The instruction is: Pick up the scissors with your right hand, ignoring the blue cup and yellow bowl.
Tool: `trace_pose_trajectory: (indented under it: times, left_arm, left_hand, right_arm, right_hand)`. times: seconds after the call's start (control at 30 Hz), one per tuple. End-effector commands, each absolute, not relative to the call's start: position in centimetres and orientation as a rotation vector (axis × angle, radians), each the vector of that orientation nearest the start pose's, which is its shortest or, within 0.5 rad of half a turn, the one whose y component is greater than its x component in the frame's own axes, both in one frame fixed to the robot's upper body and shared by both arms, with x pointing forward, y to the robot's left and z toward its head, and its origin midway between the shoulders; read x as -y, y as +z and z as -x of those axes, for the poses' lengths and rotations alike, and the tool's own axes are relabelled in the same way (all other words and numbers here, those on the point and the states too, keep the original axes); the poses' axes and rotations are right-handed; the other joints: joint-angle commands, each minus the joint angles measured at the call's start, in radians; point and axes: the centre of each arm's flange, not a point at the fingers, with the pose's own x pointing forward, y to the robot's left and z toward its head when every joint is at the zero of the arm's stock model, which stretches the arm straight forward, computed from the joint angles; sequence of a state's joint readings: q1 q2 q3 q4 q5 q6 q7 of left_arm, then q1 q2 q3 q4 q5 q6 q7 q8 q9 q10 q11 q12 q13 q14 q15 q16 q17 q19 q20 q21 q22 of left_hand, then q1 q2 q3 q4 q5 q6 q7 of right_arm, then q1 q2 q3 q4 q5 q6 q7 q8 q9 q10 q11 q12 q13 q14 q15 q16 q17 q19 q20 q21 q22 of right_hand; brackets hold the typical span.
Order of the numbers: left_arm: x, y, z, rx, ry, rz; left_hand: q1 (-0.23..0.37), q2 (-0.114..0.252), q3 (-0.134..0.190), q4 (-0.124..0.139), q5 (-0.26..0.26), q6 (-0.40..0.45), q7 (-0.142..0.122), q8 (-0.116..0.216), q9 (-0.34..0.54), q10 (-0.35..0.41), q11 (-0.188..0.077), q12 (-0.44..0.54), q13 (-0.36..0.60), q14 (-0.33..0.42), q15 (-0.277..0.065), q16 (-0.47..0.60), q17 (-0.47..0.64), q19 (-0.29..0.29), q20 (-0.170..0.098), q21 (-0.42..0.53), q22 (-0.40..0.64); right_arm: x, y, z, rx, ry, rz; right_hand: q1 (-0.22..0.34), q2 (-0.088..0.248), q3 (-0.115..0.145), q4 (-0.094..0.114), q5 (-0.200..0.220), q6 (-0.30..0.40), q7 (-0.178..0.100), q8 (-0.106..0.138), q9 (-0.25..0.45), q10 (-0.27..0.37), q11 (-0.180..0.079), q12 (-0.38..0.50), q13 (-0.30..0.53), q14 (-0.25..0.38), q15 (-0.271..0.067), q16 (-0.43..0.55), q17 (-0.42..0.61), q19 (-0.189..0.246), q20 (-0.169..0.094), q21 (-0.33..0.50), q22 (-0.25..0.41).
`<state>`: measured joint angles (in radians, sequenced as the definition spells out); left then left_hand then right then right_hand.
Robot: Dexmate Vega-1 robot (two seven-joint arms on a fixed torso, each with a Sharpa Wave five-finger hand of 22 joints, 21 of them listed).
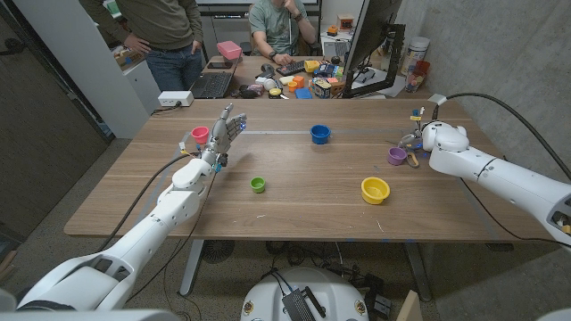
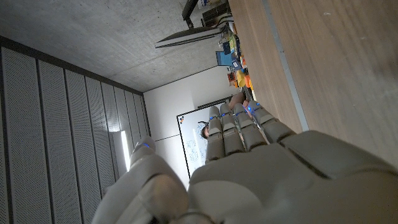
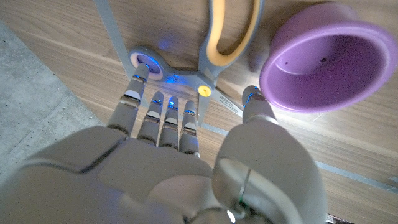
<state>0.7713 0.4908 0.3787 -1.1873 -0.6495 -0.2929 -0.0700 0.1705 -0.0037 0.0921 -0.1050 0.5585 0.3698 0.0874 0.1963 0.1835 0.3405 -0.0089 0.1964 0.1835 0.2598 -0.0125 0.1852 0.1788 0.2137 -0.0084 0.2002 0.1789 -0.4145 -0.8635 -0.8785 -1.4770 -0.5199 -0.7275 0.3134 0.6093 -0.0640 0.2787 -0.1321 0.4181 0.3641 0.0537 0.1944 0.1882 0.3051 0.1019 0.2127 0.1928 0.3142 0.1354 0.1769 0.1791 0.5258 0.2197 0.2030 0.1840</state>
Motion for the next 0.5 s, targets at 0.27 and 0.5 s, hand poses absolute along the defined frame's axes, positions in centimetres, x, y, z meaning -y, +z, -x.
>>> trace_pose_trajectory:
  times: [0.27, 0.5]
  left_arm:
    - [-30.1, -2.6, -66.7, 0.552, -0.178, 0.025]
    - [-29.7, -2.2, -66.8, 0.555, -0.185, 0.012]
  left_hand:
    - [0.005, 0.007, -0.006, 0.001, 0.006, 0.010, 0.001, 0.006, 0.004, 0.002, 0.001, 0.004, 0.005, 0.002, -0.001, 0.006, 0.003, 0.000, 0.004, 0.001, 0.005]
    - [0.005, 0.008, -0.007, 0.001, 0.006, 0.010, 0.001, 0.006, 0.004, 0.000, -0.004, 0.004, 0.005, 0.002, -0.002, 0.006, 0.003, -0.001, 0.004, 0.001, 0.005]
  right_arm:
    - [38.6, 3.5, -67.8, -0.170, -0.252, 1.487]
    - [39.0, 2.5, -68.1, -0.182, -0.234, 1.476]
  right_hand:
    - [-0.012, 0.002, -0.005, 0.004, 0.008, 0.003, 0.004, 0.003, 0.004, -0.003, 0.002, 0.003, 0.006, 0.006, -0.004, 0.008, 0.004, 0.008, 0.001, 0.002, 0.003]
    - [-0.013, 0.002, -0.005, 0.004, 0.011, 0.003, 0.001, 0.003, 0.004, -0.003, 0.001, 0.004, 0.006, 0.006, -0.004, 0.008, 0.004, 0.008, 0.001, 0.002, 0.003]
